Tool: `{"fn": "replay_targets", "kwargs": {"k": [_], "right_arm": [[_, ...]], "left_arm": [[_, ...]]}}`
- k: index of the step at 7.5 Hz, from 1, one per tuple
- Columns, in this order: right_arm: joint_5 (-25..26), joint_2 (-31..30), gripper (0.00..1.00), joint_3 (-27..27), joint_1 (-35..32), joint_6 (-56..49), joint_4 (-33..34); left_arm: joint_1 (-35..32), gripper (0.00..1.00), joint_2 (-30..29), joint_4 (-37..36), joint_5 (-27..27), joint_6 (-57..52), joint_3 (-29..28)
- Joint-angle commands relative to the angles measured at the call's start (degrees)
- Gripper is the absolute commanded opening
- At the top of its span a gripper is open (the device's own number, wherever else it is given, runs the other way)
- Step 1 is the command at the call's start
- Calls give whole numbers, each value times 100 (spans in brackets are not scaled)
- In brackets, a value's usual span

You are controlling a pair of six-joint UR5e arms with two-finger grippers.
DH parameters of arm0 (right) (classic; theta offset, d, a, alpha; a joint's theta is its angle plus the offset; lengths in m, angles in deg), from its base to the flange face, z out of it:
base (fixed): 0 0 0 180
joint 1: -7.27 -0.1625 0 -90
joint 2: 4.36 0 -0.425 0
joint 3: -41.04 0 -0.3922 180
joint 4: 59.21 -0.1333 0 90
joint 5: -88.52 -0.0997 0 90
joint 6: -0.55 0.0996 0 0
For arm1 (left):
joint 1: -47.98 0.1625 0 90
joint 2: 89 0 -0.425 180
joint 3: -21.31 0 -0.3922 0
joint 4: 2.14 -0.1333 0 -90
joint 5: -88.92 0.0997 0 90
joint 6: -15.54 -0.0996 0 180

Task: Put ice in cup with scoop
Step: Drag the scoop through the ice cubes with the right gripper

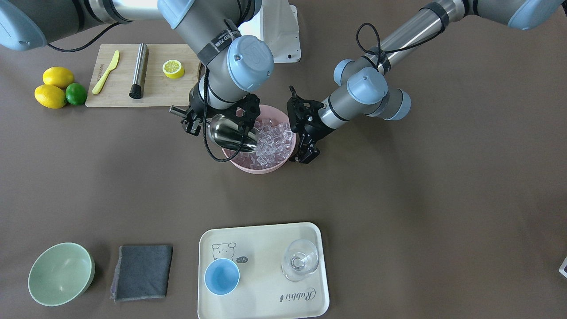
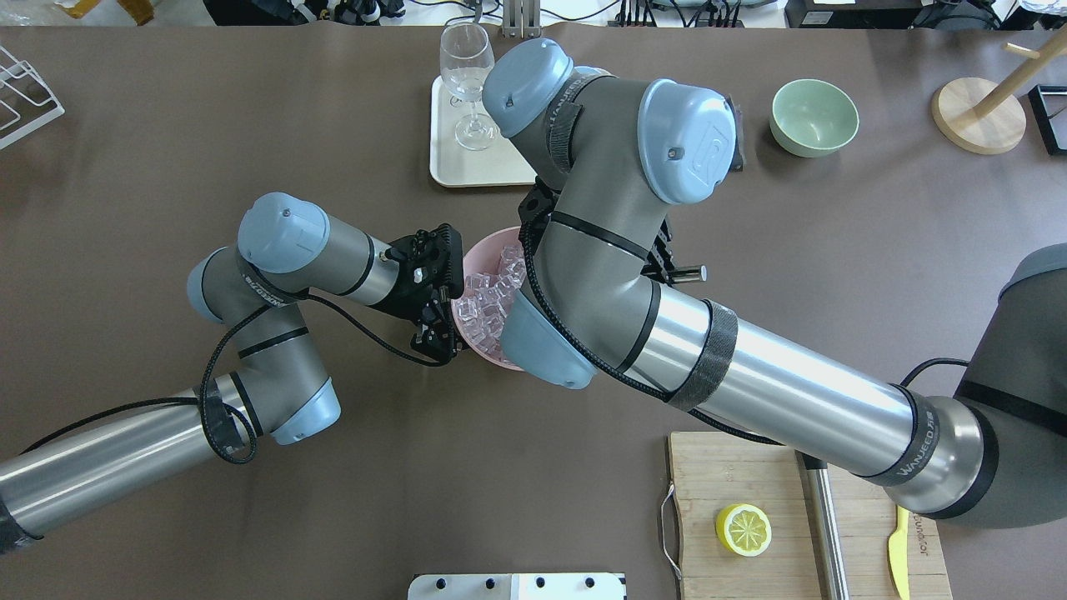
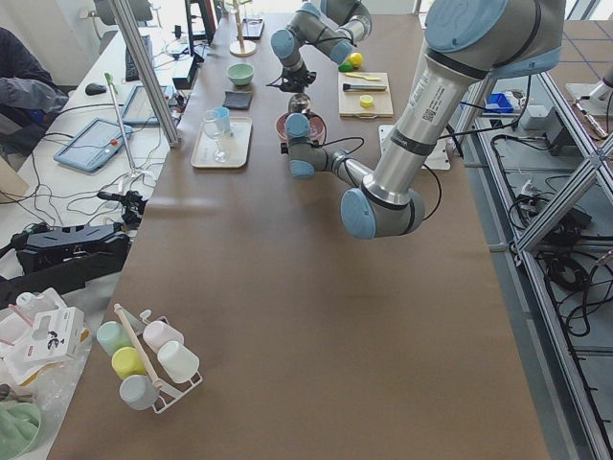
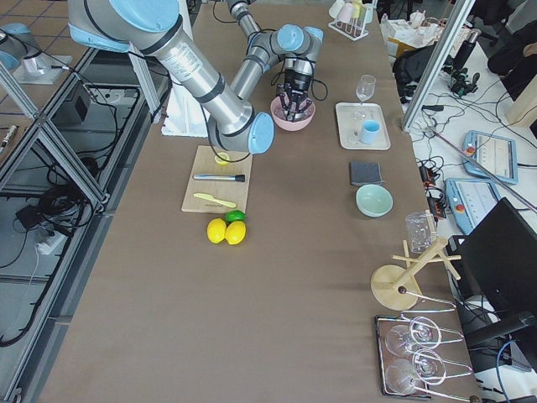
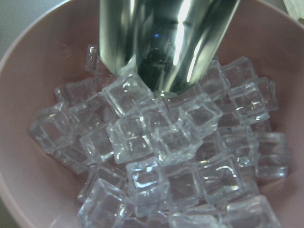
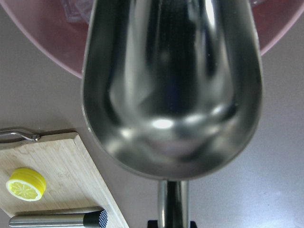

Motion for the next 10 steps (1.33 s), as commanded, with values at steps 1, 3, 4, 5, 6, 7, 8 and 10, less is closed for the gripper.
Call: {"fn": "replay_targets", "kwargs": {"k": [1, 3, 4, 5, 6, 7, 8, 10], "right_arm": [[78, 25, 0, -64, 58, -9, 17], [165, 26, 0, -143, 58, -149, 113], [227, 17, 0, -143, 50, -150, 166], [228, 17, 0, -169, 41, -150, 245], [228, 8, 0, -187, 23, -150, 289], [219, 25, 0, -187, 6, -150, 324], [201, 78, 0, -187, -29, -159, 411], [201, 411, 0, -309, -108, -447, 806]], "left_arm": [[-18, 98, 0, -59, -20, -14, -2], [-18, 98, 0, -59, -12, -23, -2], [-18, 98, 0, -59, -20, -23, -2], [-18, 98, 8, -59, -12, -32, -2], [-18, 98, 8, -59, -12, -41, -2], [-18, 98, 8, -59, -12, -41, -2], [-18, 98, 8, -51, -12, -49, -2], [-18, 98, 8, -51, -12, -49, 6]]}}
